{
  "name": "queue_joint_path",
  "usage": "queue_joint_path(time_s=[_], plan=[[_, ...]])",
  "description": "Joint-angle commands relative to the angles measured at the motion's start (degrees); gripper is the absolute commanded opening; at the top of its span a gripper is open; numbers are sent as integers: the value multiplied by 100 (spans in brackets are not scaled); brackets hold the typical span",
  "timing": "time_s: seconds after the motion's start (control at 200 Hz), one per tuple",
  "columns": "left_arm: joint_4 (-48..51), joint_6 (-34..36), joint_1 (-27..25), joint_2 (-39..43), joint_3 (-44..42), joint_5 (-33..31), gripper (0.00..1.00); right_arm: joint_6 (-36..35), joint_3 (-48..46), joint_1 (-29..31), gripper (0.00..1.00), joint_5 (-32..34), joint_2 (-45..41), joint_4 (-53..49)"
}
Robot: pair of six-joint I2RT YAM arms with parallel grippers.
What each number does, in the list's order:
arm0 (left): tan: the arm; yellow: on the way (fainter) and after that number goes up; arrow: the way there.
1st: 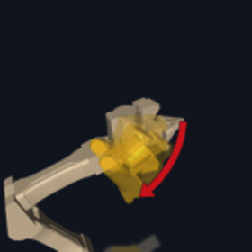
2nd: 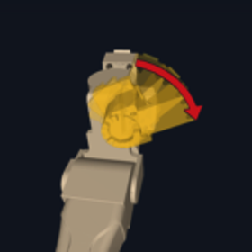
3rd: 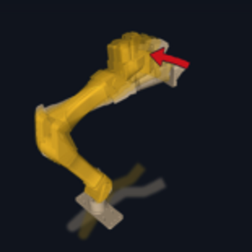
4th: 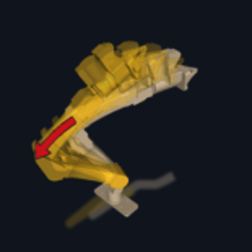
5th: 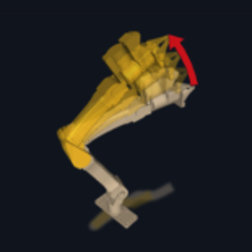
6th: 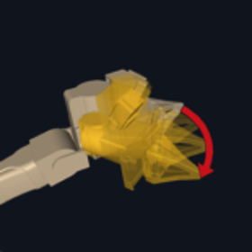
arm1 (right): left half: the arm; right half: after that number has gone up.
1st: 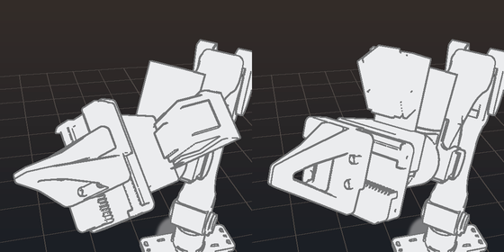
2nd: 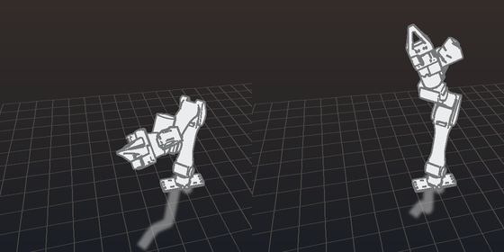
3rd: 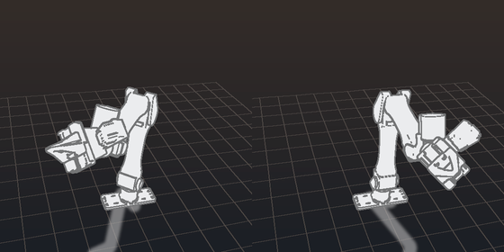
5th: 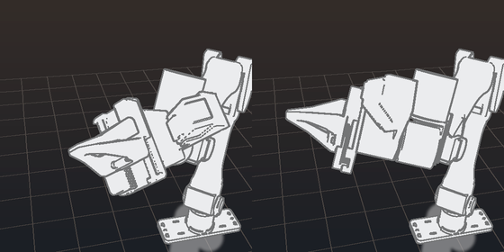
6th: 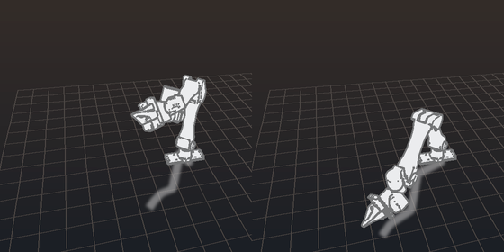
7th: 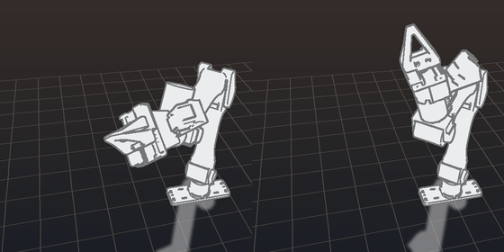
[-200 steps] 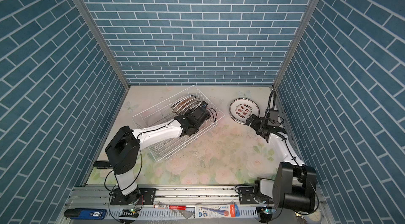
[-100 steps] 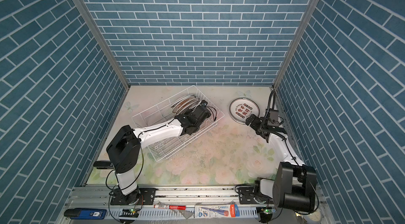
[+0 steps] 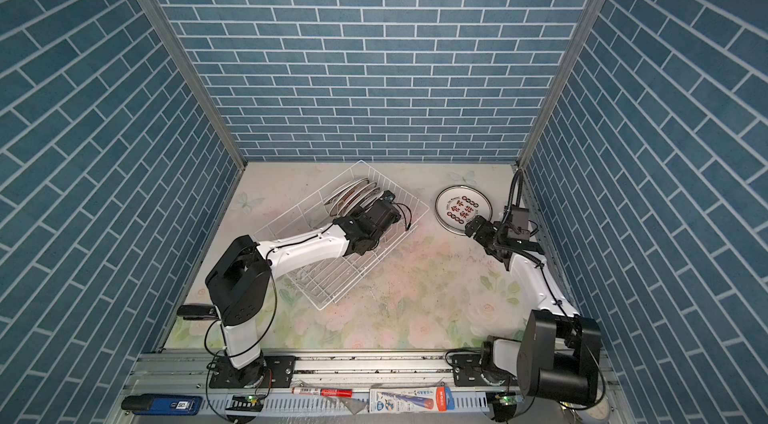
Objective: Unload the plates from the dish rack
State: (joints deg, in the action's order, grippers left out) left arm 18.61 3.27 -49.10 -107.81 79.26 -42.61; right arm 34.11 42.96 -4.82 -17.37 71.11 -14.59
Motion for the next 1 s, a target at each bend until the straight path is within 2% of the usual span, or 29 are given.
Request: queue_joint_path(time_s=[0.0,0.205,0.41,0.995], plan=[[116,-168,15,-117,113,92,7,-159,-112,-11,99,-117,-132,-21],[187,-160,6,93,71,94,0,-115,-152,-12,99,-214,-126,70],[169,-85,-111,517,-188,263,0,-13,-196,-12,99,-355,-65,222],[431,-133,-790,1282,-357,-475,0,106,-444,-9,99,-540,-175,510]])
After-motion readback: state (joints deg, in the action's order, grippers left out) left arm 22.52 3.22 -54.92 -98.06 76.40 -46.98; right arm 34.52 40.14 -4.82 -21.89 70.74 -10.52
